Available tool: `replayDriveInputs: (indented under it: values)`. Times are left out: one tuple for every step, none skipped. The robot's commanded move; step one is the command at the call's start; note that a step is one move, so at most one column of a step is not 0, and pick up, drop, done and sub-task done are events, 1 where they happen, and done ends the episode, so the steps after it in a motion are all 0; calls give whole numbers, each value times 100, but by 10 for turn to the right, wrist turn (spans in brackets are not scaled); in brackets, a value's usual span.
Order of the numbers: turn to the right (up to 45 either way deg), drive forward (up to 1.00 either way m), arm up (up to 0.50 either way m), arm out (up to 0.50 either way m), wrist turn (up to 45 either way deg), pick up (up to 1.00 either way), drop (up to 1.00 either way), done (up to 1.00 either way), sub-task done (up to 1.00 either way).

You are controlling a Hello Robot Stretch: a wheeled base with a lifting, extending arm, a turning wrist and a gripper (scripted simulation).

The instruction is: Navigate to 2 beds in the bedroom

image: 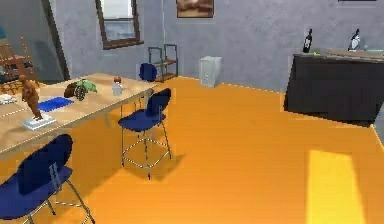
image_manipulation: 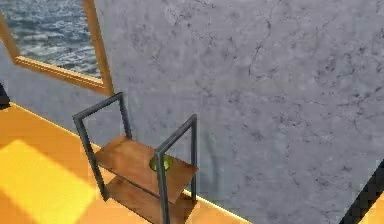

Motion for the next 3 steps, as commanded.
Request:
replayDriveInputs:
  values:
    - [450,0,0,0,0,0,0,0,0]
    - [450,0,0,0,0,0,0,0,0]
    - [450,0,0,0,0,0,0,0,0]
